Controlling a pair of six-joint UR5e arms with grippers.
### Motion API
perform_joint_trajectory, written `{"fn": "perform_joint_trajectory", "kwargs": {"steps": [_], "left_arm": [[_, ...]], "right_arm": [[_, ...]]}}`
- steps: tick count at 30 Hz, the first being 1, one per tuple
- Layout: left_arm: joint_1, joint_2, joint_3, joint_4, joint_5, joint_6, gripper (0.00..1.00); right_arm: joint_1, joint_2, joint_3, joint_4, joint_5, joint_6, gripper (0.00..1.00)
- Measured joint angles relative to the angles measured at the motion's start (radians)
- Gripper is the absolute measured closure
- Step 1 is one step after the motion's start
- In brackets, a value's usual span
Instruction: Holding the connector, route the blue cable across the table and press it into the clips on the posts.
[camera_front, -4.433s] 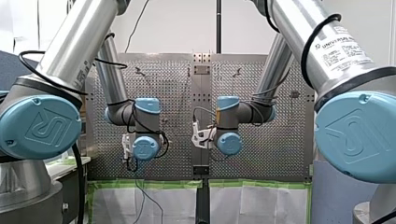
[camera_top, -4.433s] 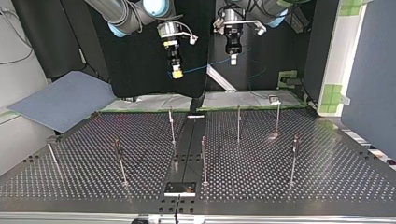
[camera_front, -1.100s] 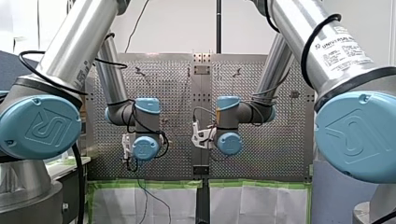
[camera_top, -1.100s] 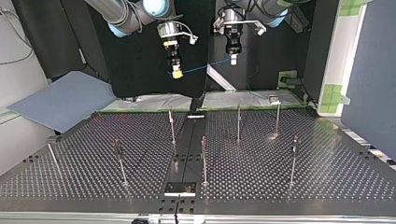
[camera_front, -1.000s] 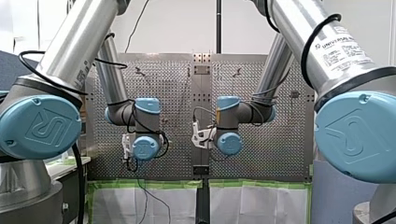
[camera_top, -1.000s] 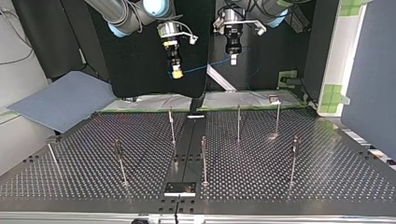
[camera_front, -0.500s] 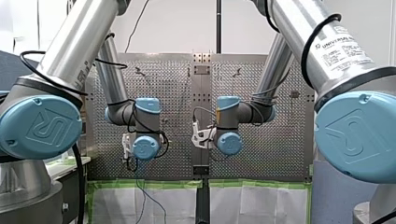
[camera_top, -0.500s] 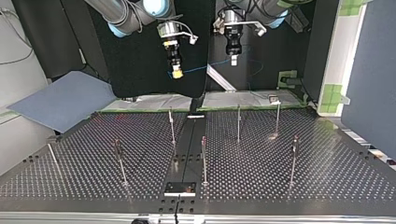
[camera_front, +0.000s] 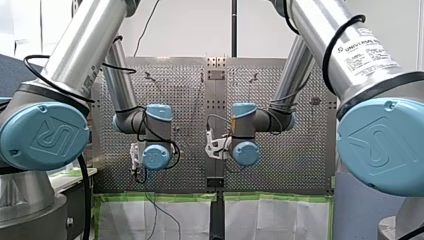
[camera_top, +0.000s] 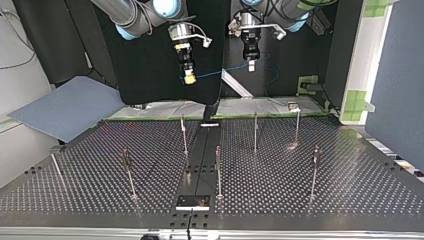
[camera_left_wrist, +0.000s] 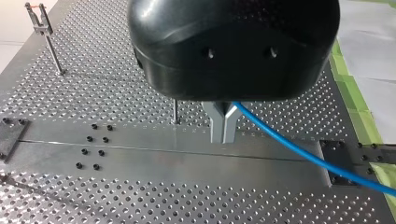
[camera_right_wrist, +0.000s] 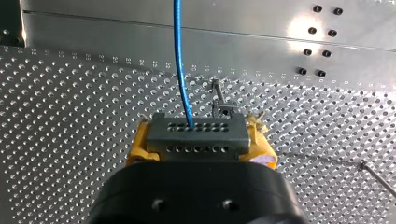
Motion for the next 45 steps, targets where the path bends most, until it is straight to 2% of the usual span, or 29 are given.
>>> {"fn": "perform_joint_trajectory", "kwargs": {"steps": [7,10,15,28,34,38,42,45], "left_arm": [[0.0,0.0,0.0,0.0,0.0,0.0,1.0],[0.0,0.0,0.0,0.0,0.0,0.0,1.0],[0.0,0.0,0.0,0.0,0.0,0.0,1.0],[0.0,0.0,0.0,0.0,0.0,0.0,1.0],[0.004,0.004,-0.004,0.003,0.004,0.004,1.0],[0.029,0.029,-0.028,-0.002,0.02,0.019,1.0],[0.058,0.059,-0.045,-0.028,0.026,0.02,1.0],[0.071,0.085,-0.048,-0.053,0.025,0.018,1.0]], "right_arm": [[0.0,0.0,0.0,0.0,0.0,0.0,1.0],[-0.001,0.011,-0.01,0.011,0.011,0.01,1.0],[-0.001,0.051,-0.02,0.052,0.027,0.02,1.0],[-0.002,0.162,-0.022,0.161,0.029,0.021,1.0],[-0.002,0.19,-0.02,0.177,0.028,0.023,1.0],[0.004,0.171,-0.029,0.187,0.019,0.044,1.0],[0.023,0.139,-0.055,0.212,0.004,0.078,1.0],[0.027,0.114,-0.063,0.224,-0.017,0.102,1.0]]}}
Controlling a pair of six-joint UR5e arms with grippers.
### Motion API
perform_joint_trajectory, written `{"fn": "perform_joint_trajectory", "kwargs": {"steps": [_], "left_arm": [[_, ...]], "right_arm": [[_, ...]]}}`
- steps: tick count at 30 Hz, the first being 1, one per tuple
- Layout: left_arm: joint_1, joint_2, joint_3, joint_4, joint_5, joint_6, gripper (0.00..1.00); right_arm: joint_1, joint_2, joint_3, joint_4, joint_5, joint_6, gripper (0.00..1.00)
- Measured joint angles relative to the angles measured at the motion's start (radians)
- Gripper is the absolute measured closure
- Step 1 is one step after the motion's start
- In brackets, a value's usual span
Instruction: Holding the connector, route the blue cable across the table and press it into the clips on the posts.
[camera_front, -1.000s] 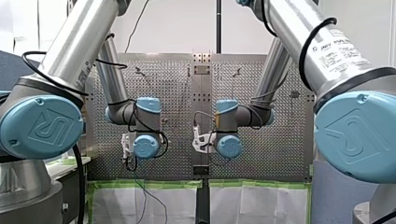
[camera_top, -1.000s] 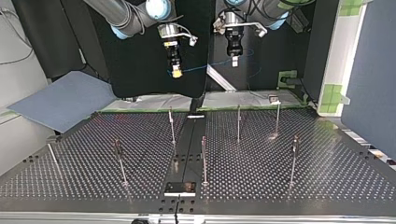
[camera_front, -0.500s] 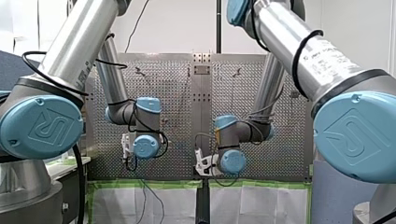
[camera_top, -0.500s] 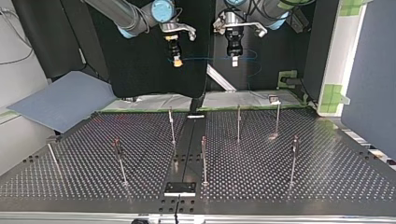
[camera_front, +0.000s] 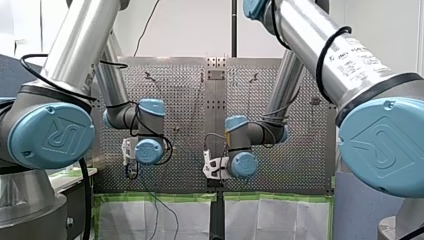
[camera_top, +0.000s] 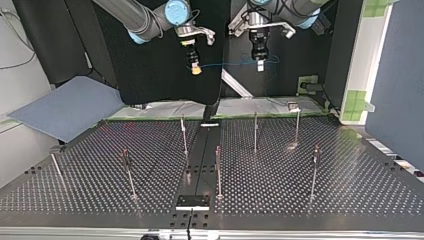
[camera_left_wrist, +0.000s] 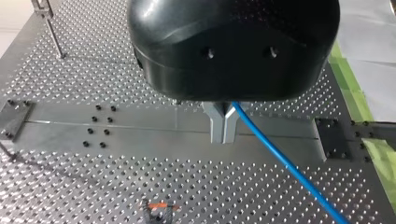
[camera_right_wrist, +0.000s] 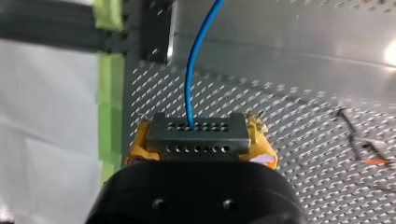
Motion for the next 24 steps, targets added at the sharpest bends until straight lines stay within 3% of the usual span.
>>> {"fn": "perform_joint_trajectory", "kwargs": {"steps": [8,15,24], "left_arm": [[0.017,0.075,0.036,-0.075,-0.047,0.011,1.0],[0.03,0.132,0.075,-0.132,-0.098,0.018,1.0],[0.05,0.22,0.12,-0.22,-0.14,0.033,1.0]], "right_arm": [[-0.005,-0.07,-0.023,0.015,-0.069,0.07,1.0],[-0.01,-0.134,-0.081,0.064,-0.129,0.125,1.0],[-0.009,-0.224,-0.17,0.145,-0.185,0.138,1.0]]}}
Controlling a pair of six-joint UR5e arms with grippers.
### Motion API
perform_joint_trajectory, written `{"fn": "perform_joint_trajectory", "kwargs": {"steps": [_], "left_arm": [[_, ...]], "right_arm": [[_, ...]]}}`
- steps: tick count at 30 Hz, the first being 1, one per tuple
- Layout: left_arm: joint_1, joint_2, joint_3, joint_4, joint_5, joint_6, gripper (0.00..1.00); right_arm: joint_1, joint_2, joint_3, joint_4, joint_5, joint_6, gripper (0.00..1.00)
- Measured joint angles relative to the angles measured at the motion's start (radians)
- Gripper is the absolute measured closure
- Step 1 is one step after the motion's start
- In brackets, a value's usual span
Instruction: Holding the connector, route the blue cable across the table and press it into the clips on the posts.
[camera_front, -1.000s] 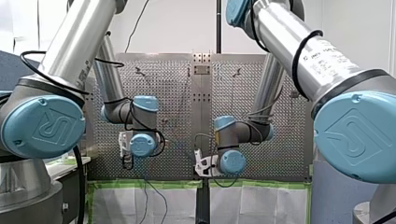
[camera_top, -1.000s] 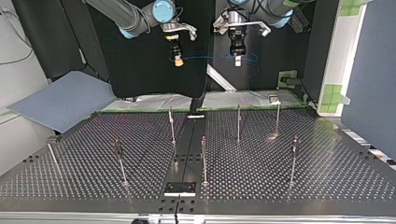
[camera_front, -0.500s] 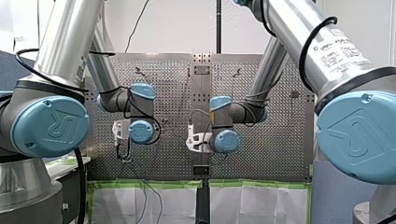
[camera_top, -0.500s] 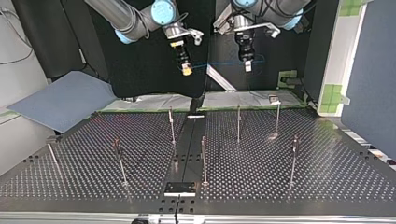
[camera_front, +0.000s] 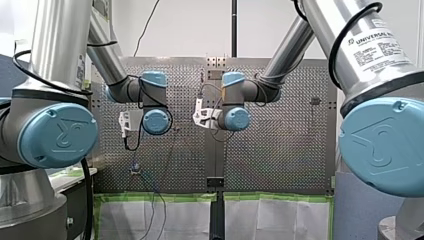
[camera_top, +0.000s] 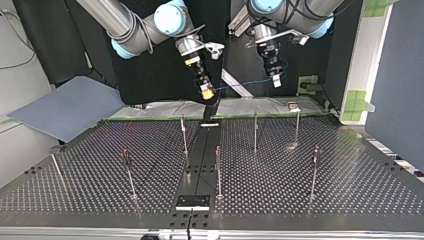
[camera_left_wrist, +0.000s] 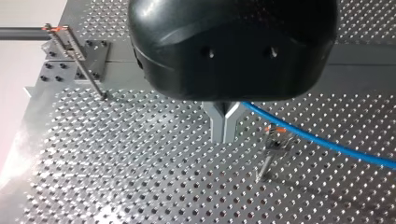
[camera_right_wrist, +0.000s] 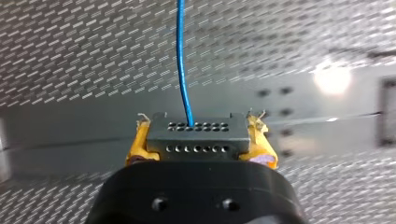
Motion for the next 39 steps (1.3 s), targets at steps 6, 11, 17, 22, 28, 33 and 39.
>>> {"fn": "perform_joint_trajectory", "kwargs": {"steps": [6,11,17,22,28,33,39], "left_arm": [[0.009,0.052,0.004,-0.053,-0.024,-0.009,1.0],[0.022,0.097,0.027,-0.097,-0.03,-0.023,1.0],[0.037,0.151,0.073,-0.151,-0.037,-0.029,1.0],[0.054,0.192,0.104,-0.194,-0.052,-0.037,1.0],[0.078,0.208,0.136,-0.242,-0.054,-0.034,1.0],[0.097,0.207,0.144,-0.243,-0.023,-0.039,1.0],[0.131,0.184,0.177,-0.246,0.027,-0.06,1.0]], "right_arm": [[0.004,-0.055,-0.047,0.02,-0.025,0.002,1.0],[0.007,-0.087,-0.072,0.026,-0.052,0.018,1.0],[0.012,-0.06,-0.122,0.064,-0.083,0.024,1.0],[0.014,-0.05,-0.166,0.102,-0.092,0.026,1.0],[0.013,-0.047,-0.225,0.135,-0.094,0.043,1.0],[0.016,-0.044,-0.272,0.165,-0.094,0.047,1.0],[0.029,-0.019,-0.319,0.197,-0.101,0.043,1.0]]}}
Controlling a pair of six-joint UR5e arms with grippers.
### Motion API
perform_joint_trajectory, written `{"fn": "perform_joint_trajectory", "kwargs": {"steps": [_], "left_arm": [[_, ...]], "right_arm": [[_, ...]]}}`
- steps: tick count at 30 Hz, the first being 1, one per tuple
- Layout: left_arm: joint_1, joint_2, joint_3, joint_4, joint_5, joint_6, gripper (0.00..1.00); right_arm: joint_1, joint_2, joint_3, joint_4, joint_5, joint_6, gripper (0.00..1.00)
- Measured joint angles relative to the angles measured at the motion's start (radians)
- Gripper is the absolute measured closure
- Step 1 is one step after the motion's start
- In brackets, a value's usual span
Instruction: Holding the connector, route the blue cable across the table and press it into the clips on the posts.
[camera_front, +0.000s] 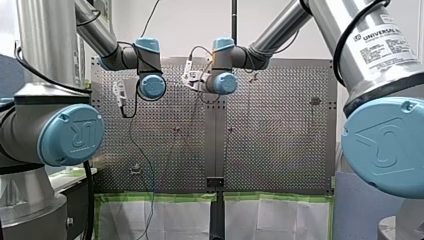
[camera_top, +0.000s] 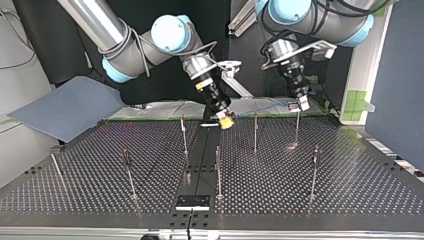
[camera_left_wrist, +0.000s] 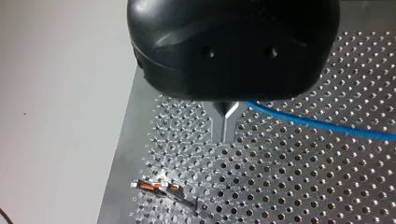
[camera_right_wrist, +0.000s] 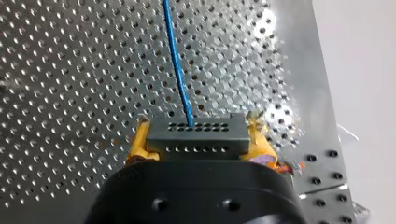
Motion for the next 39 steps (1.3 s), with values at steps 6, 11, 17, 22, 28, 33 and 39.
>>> {"fn": "perform_joint_trajectory", "kwargs": {"steps": [6,11,17,22,28,33,39], "left_arm": [[0.049,-0.016,0.027,-0.026,0.051,-0.003,1.0],[0.092,-0.017,0.037,-0.033,0.087,0.001,1.0],[0.141,-0.017,0.046,-0.029,0.103,0.0,1.0],[0.18,-0.018,0.06,-0.03,0.115,-0.007,1.0],[0.219,-0.018,0.087,-0.04,0.158,-0.017,1.0],[0.234,-0.018,0.115,-0.05,0.185,-0.031,1.0],[0.252,-0.025,0.14,-0.056,0.204,-0.038,1.0]], "right_arm": [[0.014,0.033,-0.049,0.03,-0.002,-0.002,1.0],[0.021,0.061,-0.089,0.052,0.001,0.0,1.0],[0.036,0.099,-0.149,0.09,0.004,0.001,1.0],[0.046,0.117,-0.196,0.119,0.008,0.002,1.0],[0.052,0.122,-0.248,0.157,0.011,0.003,1.0],[0.053,0.128,-0.296,0.18,0.012,0.004,1.0],[0.055,0.164,-0.35,0.201,0.009,0.004,1.0]]}}
